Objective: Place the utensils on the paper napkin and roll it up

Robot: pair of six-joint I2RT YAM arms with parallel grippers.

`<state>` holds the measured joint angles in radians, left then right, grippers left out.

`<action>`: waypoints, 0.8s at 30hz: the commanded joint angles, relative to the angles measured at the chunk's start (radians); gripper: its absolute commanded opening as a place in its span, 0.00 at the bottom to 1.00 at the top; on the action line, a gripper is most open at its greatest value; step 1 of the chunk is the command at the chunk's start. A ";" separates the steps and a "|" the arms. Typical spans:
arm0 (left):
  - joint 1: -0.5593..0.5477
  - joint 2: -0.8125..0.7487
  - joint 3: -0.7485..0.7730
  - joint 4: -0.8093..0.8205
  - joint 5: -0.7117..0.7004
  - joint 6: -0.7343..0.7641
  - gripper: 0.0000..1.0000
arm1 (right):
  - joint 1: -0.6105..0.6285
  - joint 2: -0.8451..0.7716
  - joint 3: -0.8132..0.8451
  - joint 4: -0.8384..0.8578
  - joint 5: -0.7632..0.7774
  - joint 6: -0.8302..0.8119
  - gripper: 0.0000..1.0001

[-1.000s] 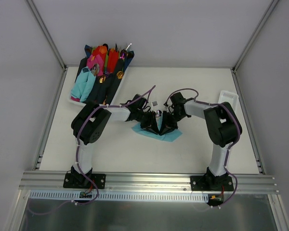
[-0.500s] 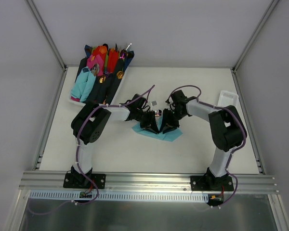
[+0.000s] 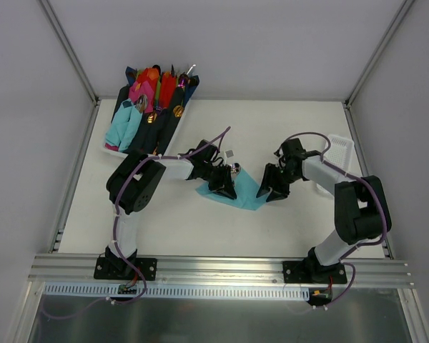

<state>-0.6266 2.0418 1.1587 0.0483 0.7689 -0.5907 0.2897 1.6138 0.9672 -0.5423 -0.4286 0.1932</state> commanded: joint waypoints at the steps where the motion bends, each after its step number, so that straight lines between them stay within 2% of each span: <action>1: 0.016 0.024 0.010 -0.015 -0.039 0.002 0.18 | -0.021 -0.032 -0.018 -0.059 0.056 -0.040 0.49; 15: 0.019 0.032 0.012 -0.015 -0.036 0.000 0.18 | -0.043 0.070 0.024 -0.047 0.145 -0.066 0.52; 24: 0.021 0.035 0.013 -0.015 -0.036 0.000 0.18 | -0.043 0.173 0.018 0.076 -0.008 -0.032 0.48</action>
<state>-0.6140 2.0556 1.1625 0.0483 0.7780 -0.5934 0.2443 1.7325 0.9909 -0.5793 -0.3817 0.1501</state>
